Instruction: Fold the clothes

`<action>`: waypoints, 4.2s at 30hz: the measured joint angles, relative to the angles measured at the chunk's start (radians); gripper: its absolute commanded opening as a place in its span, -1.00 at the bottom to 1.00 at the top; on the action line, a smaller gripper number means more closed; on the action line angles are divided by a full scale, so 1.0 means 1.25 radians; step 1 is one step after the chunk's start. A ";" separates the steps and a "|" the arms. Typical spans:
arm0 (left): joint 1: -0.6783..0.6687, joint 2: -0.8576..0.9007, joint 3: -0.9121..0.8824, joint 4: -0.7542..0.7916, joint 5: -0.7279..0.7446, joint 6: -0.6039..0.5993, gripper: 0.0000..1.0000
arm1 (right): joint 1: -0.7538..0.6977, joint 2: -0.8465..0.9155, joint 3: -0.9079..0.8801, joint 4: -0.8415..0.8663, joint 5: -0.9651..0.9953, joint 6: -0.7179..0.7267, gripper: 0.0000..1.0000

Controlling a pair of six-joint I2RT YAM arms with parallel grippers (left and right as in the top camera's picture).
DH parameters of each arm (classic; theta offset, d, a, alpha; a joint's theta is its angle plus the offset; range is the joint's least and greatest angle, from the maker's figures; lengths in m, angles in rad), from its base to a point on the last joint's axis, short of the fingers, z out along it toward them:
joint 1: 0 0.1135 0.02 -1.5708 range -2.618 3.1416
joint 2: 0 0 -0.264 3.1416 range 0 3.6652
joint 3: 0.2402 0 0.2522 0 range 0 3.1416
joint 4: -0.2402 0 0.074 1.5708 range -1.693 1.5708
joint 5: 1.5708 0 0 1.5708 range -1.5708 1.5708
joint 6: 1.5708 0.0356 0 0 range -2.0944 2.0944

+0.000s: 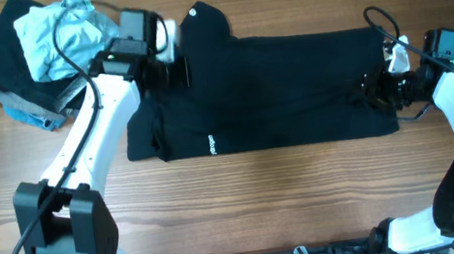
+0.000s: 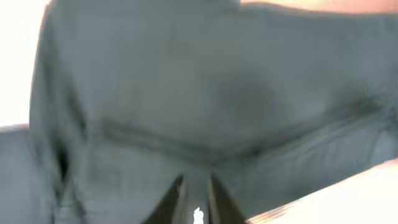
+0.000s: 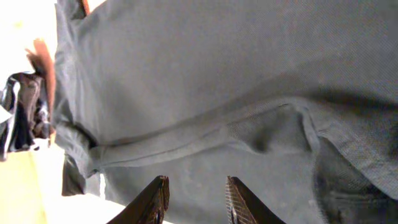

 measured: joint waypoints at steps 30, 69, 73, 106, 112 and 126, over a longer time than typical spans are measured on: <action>-0.002 0.048 -0.083 -0.010 -0.093 0.027 -0.77 | 0.000 0.003 -0.016 -0.023 0.318 0.111 -0.70; 0.039 -0.042 -0.378 -0.018 -0.166 0.006 -0.79 | -0.243 0.021 -0.086 -0.135 0.386 0.218 0.16; 0.042 -0.042 -0.386 -0.022 -0.201 -0.004 -0.92 | -0.243 -0.034 -0.007 -0.202 0.392 0.207 0.23; -0.025 0.484 0.157 0.660 -0.075 0.153 0.73 | -0.022 -0.174 0.013 0.025 0.107 0.018 0.40; -0.028 0.505 0.162 0.697 -0.078 0.155 -0.92 | -0.022 -0.174 0.013 0.020 0.107 0.017 0.33; -0.030 0.197 0.163 0.210 -0.128 0.154 -0.91 | -0.022 -0.042 0.017 0.306 0.353 0.020 0.18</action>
